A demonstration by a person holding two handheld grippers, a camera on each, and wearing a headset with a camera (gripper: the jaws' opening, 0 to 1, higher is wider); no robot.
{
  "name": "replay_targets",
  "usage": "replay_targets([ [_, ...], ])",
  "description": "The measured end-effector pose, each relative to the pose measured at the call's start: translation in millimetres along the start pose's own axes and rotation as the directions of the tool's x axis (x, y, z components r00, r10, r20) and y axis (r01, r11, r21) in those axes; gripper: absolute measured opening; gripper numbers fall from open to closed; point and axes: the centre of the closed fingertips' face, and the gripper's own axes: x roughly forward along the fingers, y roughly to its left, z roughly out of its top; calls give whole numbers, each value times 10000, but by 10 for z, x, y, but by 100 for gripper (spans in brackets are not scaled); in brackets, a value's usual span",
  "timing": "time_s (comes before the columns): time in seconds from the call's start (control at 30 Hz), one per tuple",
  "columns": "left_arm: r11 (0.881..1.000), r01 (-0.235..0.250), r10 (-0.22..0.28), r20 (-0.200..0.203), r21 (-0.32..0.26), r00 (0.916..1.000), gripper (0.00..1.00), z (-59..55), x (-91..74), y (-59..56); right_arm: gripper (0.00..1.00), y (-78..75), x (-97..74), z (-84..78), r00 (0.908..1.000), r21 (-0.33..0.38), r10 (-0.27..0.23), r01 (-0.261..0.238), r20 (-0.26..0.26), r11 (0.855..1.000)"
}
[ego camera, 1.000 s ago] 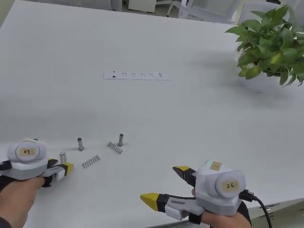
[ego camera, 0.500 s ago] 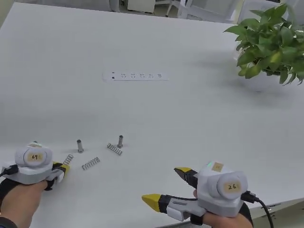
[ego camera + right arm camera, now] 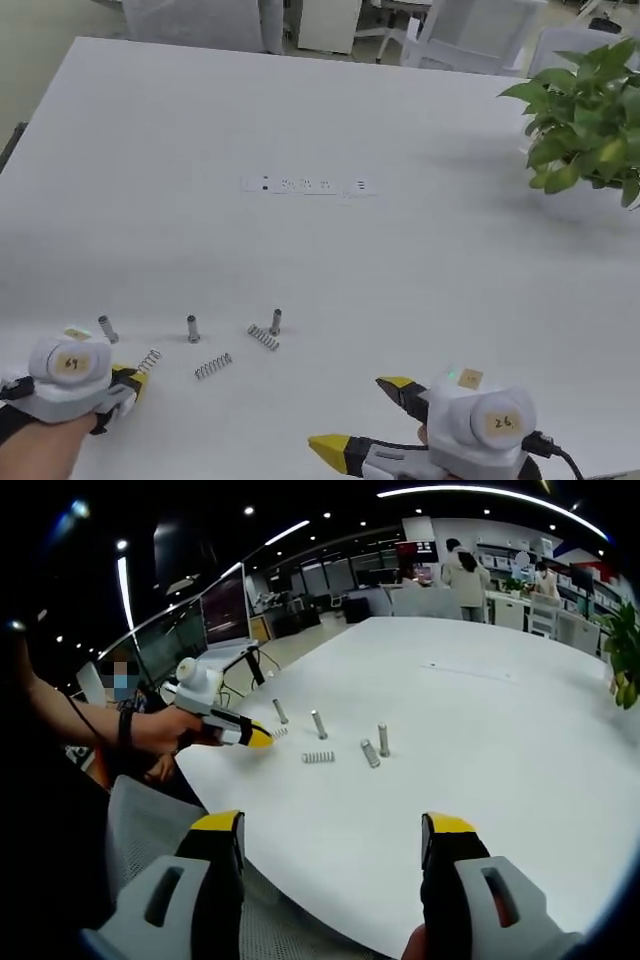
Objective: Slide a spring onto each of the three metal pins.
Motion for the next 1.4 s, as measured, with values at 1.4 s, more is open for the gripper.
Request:
replay_targets([
  [1.4,9991,97,-154,1423,407,9897,3,19,-882,-392,60,352,341,76,9785,-1118,1977,-2033,-593,9727],
])
